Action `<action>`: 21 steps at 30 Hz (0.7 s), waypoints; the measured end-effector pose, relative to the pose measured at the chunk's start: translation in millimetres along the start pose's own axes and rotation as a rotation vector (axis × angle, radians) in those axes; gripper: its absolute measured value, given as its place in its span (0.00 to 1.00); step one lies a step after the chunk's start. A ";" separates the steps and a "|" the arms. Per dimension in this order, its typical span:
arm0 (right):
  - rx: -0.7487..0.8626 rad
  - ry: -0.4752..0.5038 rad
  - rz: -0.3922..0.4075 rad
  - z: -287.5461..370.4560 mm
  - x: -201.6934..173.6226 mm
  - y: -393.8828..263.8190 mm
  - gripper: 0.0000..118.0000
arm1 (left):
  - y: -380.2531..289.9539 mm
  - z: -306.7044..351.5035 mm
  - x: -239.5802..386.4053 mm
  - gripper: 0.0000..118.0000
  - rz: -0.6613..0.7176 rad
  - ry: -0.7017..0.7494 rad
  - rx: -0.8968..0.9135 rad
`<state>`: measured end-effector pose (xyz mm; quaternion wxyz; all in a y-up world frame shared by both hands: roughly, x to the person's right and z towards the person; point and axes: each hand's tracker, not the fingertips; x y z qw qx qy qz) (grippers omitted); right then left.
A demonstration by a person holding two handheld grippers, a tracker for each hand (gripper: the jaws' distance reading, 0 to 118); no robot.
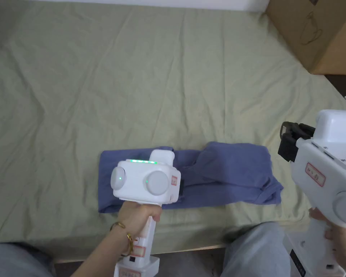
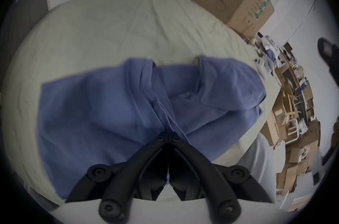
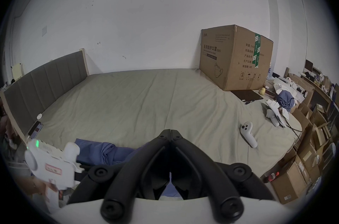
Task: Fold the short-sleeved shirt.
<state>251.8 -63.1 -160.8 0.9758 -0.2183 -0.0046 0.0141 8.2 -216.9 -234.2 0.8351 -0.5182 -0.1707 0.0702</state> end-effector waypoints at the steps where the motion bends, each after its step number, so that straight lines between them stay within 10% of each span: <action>1: -0.003 -0.006 0.002 1.4 2.2 -0.9 0.00 | -3.0 -2.5 4.6 0.00 -0.001 0.008 0.010; 13: -0.026 -0.027 -0.018 4.4 12.3 -5.8 0.00 | 11.2 41.8 22.5 0.05 0.070 -0.333 0.098; 15: -0.022 -0.022 -0.011 3.9 11.1 -1.6 0.00 | 26.9 63.0 7.7 0.21 0.104 -0.366 0.151; 19: -0.004 -0.010 0.000 1.6 6.3 5.3 0.00 | 56.3 103.2 -44.8 0.94 0.191 -0.436 0.210; 21: 0.001 -0.005 0.005 0.3 2.8 7.5 0.00 | 62.0 119.4 -79.9 0.97 0.220 -0.499 0.236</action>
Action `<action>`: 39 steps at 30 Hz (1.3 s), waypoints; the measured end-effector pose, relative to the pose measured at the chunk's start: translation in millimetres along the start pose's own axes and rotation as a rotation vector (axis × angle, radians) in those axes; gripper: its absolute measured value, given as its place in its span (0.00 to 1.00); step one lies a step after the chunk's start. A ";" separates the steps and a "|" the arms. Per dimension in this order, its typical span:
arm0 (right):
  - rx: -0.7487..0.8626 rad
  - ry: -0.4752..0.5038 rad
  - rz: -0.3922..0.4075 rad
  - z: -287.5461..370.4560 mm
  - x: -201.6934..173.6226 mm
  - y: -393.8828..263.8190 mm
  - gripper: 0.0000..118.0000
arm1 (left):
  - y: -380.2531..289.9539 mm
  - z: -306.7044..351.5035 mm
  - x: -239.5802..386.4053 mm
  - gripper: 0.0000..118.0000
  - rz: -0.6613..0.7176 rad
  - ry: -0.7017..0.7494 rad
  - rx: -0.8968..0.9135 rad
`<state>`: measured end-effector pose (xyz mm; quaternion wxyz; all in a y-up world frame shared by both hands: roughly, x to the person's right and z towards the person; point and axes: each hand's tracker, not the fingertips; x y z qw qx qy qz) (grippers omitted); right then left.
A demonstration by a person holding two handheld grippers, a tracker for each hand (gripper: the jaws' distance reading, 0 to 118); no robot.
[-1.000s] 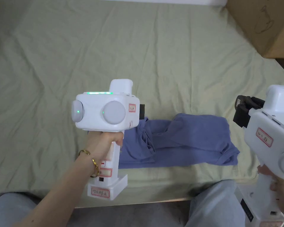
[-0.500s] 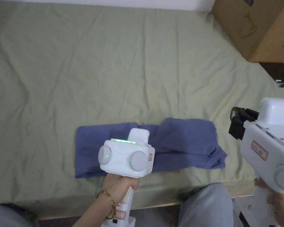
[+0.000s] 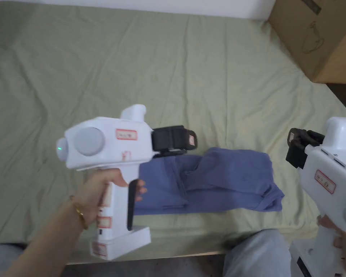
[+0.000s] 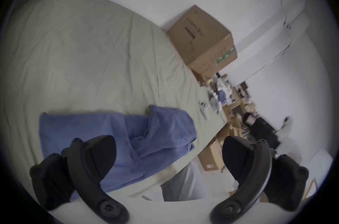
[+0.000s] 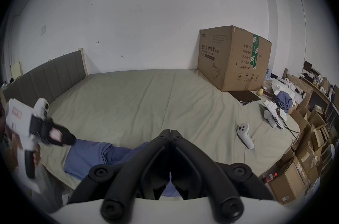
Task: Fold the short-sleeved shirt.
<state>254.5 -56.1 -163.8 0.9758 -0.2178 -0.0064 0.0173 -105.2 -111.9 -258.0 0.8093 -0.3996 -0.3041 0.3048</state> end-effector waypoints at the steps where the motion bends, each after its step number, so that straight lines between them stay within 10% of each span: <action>1: 0.001 0.003 0.000 -0.8 -1.5 0.6 0.00 | 6.6 11.2 -9.4 0.97 0.021 0.001 0.016; 13: -0.026 0.022 -0.006 -11.2 -16.0 1.9 0.00 | -31.5 68.7 -158.3 0.97 0.465 0.012 0.043; 21: -0.040 0.013 0.015 -10.2 -14.4 2.9 0.00 | -51.8 30.4 -159.5 0.94 0.466 -0.026 -0.071; 23: -0.043 0.003 0.016 -9.0 -12.7 1.7 0.00 | -51.7 22.2 -155.5 0.75 0.463 -0.031 -0.062; 26: -0.055 -0.008 0.017 -8.6 -10.4 -2.4 0.00 | -50.0 2.8 -153.2 0.10 0.435 0.131 -0.105; 39: -0.082 0.007 0.012 -11.2 -11.4 -9.3 0.00 | -10.9 46.2 -101.6 0.08 0.292 0.371 -0.124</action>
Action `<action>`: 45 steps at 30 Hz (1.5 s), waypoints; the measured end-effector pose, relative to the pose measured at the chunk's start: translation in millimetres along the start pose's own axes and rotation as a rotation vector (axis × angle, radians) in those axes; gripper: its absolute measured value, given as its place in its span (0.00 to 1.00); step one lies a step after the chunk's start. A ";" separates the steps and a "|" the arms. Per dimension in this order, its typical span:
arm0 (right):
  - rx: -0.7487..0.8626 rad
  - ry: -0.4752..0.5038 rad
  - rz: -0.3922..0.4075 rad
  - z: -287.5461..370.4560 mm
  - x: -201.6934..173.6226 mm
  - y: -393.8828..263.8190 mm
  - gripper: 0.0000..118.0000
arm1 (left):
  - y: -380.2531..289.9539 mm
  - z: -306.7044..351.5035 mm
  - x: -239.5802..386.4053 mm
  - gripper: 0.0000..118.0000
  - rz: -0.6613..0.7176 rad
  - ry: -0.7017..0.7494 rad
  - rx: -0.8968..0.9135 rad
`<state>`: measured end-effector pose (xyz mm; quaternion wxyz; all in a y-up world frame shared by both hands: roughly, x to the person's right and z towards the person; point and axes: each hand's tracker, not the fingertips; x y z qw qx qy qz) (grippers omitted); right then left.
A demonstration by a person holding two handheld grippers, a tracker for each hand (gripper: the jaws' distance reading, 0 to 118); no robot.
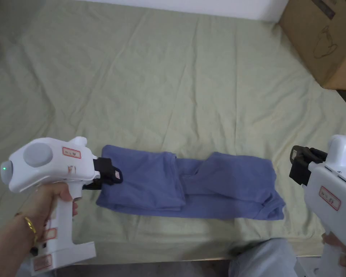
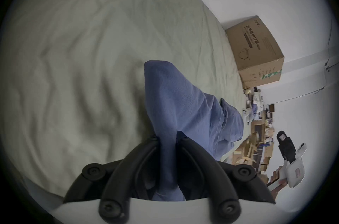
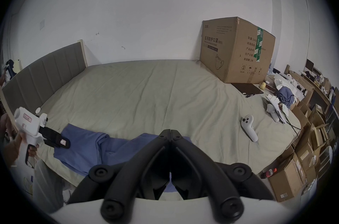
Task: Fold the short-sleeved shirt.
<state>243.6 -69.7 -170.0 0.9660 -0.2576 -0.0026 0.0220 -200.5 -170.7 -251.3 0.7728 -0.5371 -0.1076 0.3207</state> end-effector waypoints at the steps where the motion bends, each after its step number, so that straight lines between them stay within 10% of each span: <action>1: 0.002 0.002 0.003 -0.5 -0.8 0.7 0.00 | 2.9 9.4 -2.7 0.08 -0.045 0.040 0.001; 12: 0.035 0.037 -0.019 -3.0 -6.6 8.1 0.00 | 17.0 120.6 -17.2 0.08 -0.237 0.571 0.169; 28: 0.030 0.026 -0.059 11.8 5.6 -7.0 0.00 | -34.1 20.1 132.9 0.10 -0.494 0.263 0.025; 37: 0.008 -0.022 -0.085 22.2 26.7 -14.5 0.00 | -37.1 -80.3 143.8 0.64 -0.344 0.118 -0.159; 42: 0.017 -0.031 -0.088 24.1 27.6 -12.7 0.00 | -37.5 -46.3 152.4 0.59 -0.454 0.086 0.098; 45: 0.020 -0.017 -0.092 22.2 22.8 -11.3 0.00 | -41.1 -40.2 142.2 0.14 -0.461 0.137 0.240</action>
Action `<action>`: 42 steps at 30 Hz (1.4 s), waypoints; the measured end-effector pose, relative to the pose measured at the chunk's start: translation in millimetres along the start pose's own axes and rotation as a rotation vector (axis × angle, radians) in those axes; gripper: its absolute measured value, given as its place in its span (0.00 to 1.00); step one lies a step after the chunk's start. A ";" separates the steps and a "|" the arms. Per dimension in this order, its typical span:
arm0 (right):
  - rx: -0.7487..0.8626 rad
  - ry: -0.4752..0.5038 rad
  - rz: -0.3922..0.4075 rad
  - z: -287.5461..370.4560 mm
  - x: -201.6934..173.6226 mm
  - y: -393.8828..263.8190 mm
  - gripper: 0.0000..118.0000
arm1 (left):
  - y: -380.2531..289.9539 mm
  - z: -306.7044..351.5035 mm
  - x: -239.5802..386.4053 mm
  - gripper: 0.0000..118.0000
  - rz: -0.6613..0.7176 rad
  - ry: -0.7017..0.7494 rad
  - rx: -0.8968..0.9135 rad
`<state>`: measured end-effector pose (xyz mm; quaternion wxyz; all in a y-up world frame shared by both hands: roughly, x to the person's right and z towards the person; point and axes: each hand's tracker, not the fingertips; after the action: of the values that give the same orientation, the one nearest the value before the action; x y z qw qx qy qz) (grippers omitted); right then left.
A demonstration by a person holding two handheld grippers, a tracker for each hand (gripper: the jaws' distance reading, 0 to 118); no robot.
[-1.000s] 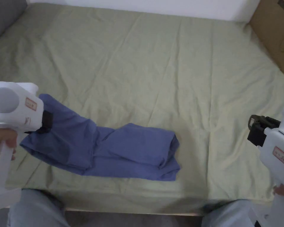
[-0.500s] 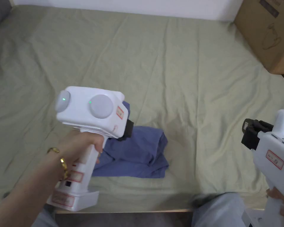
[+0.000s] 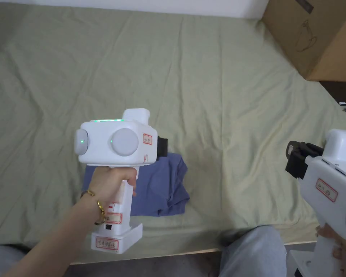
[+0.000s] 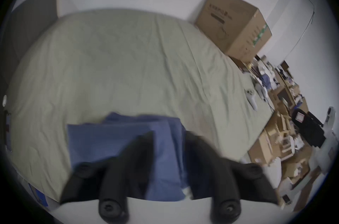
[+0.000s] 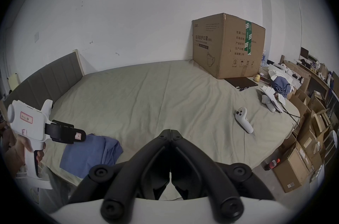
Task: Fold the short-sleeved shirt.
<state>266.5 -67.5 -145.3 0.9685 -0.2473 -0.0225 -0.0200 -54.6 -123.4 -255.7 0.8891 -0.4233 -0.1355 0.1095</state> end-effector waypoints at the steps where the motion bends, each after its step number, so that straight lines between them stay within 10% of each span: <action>1: 0.001 0.005 0.005 -0.4 -2.5 -0.1 0.00 | -3.0 -5.1 -0.6 0.03 0.000 0.033 0.023; 18: -0.008 0.057 0.037 0.9 -26.0 -1.5 0.00 | -55.5 -53.1 13.5 0.02 0.029 -0.005 -0.147; 22: 0.030 0.088 0.055 4.0 -42.8 9.9 0.00 | -29.3 7.4 1.4 0.02 0.013 -0.006 0.135; 30: 0.130 0.233 0.077 -5.6 -116.1 29.3 0.00 | -27.3 97.6 -35.9 0.02 -0.104 0.305 0.547; 42: -0.196 0.307 0.138 -116.3 -237.0 -70.5 0.00 | -53.6 121.3 -81.3 0.02 -0.067 0.388 0.505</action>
<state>30.3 -178.6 -226.2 0.9308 -0.3356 0.1448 0.0070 -167.2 -93.9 -152.5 0.9784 -0.1975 0.0543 0.0275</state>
